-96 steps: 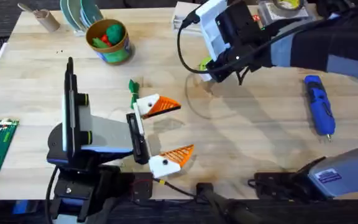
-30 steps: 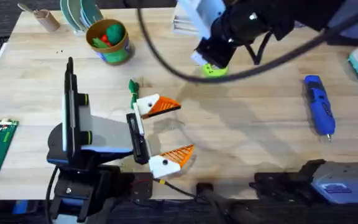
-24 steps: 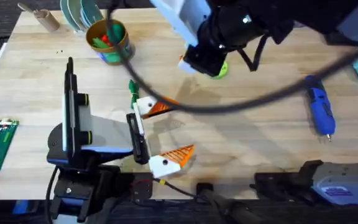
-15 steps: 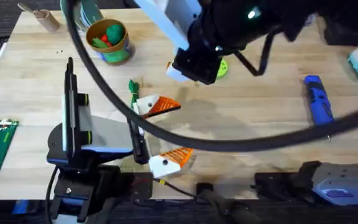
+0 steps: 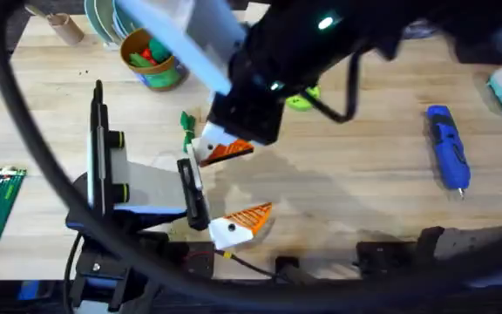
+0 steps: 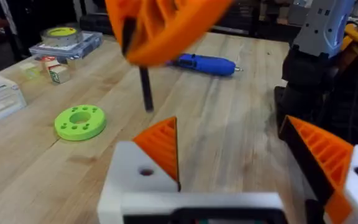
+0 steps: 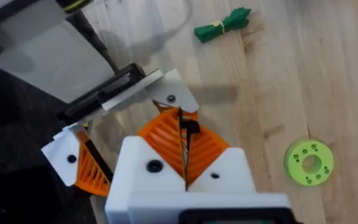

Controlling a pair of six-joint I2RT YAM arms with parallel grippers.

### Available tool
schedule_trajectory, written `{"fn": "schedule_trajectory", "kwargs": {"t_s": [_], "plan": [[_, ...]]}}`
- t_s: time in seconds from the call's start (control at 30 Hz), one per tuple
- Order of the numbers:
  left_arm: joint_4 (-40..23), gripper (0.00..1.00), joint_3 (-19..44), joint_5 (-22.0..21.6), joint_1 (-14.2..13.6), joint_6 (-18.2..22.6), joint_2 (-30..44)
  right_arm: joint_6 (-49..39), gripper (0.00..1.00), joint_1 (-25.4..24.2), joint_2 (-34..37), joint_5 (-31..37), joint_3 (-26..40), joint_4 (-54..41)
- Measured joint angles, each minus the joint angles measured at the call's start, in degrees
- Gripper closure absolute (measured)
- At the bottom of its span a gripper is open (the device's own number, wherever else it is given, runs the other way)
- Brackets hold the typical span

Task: Pick up the gripper from the table and insert it into the empty holder that is missing its gripper. Then pick up a screw, insert it into the mounting hole, and use the screwdriver to tighten it. Finally, clean up the table by picking up the vegetable and placing it into the bucket.

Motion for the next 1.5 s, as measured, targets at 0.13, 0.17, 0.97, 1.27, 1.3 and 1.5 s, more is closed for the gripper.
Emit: {"fn": "schedule_trajectory", "kwargs": {"t_s": [0.13, 0.17, 0.97, 1.27, 1.3, 1.5], "plan": [[0.0, 0.008, 0.0, 0.0, 0.0, 0.0, 0.0, 0.0, 0.994, 1.2, 2.1, 0.3, 0.0, 0.0], [0.0, 0.008, 0.0, 0.0, 0.0, 0.0, 0.0, 0.0, 0.994, 1.3, 2.5, 0.3, 0.0, 0.0], [0.0, 0.008, 0.0, 0.0, 0.0, 0.0, 0.0, 0.0, 0.994, 1.5, 5.2, 0.3, 0.0, 0.9], [-0.2, 0.007, 0.0, 0.0, 0.0, 0.0, 0.0, 0.0, 0.994, 1.9, 5.9, 0.3, 0.0, 0.5], [-0.2, 0.007, 0.0, 0.0, 0.0, 0.0, 0.0, 0.0, 0.994, 2.2, 6.1, 0.4, 0.0, 0.5], [-0.4, 0.007, 0.0, 0.5, 0.0, -0.1, 0.0, 0.0, 0.994, 3.4, 7.7, 1.4, 0.0, 0.4]]}}
